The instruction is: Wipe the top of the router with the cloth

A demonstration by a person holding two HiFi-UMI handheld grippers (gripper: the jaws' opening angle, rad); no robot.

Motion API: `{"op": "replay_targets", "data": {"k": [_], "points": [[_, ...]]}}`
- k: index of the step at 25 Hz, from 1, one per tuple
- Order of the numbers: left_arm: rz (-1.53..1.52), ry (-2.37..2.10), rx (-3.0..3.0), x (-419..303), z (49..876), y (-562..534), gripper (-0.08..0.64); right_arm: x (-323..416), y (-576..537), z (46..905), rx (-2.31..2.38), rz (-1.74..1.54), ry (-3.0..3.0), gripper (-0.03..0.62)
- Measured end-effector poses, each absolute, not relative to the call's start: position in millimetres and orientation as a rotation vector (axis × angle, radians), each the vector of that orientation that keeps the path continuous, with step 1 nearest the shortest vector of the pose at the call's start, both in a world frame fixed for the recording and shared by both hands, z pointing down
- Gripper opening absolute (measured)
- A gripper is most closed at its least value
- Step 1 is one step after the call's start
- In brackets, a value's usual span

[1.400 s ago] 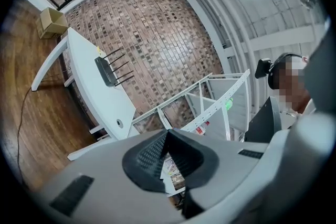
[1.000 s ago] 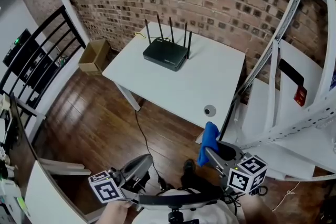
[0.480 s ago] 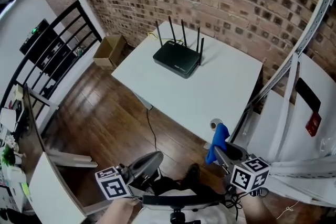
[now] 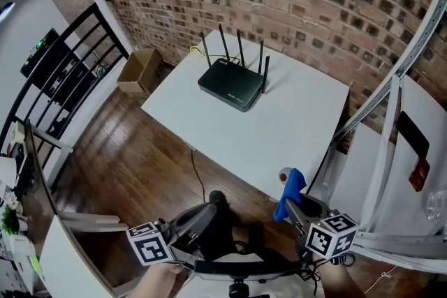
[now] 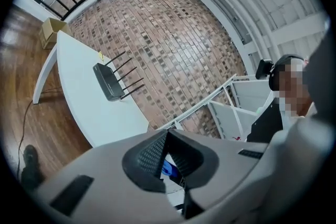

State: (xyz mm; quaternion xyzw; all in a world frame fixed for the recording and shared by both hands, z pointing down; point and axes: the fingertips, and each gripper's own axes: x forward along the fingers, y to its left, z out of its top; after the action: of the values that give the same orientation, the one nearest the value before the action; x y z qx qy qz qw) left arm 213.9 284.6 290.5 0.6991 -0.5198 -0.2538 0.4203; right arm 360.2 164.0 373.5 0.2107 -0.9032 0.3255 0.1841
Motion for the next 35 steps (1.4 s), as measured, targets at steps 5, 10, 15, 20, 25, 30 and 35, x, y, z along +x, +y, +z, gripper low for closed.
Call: {"op": "replay_targets", "data": {"k": [5,10,15,20,25,30,35], "points": [[-0.607,-1.224,1.799,170,298,244,0.025,337,126,377,0.741,0.852,-2.513,0.137],[-0.550,-1.153,1.847,100,298,202,0.025,281,83,378,0.852,0.830,-2.470,0.137],[-0.521,-1.056,1.864,28,301,169,0.025,219,59,371,0.953,0.842,-2.436,0.137],[-0.463,-1.002,1.891,-12,317,142,0.025,177,46,372,1.002,0.762,-2.423,0.137],[-0.433,-0.983,1.916,-22,322,110,0.024,160,23,372,1.004,0.759,-2.426,0.137],[-0.382,-0.997,1.914,-21,333,79,0.025,155,-14,383,0.964,0.706,-2.425,0.137],[-0.359,-1.027,1.906,-7,342,44,0.023,156,-63,399,0.909,0.673,-2.434,0.137]]}}
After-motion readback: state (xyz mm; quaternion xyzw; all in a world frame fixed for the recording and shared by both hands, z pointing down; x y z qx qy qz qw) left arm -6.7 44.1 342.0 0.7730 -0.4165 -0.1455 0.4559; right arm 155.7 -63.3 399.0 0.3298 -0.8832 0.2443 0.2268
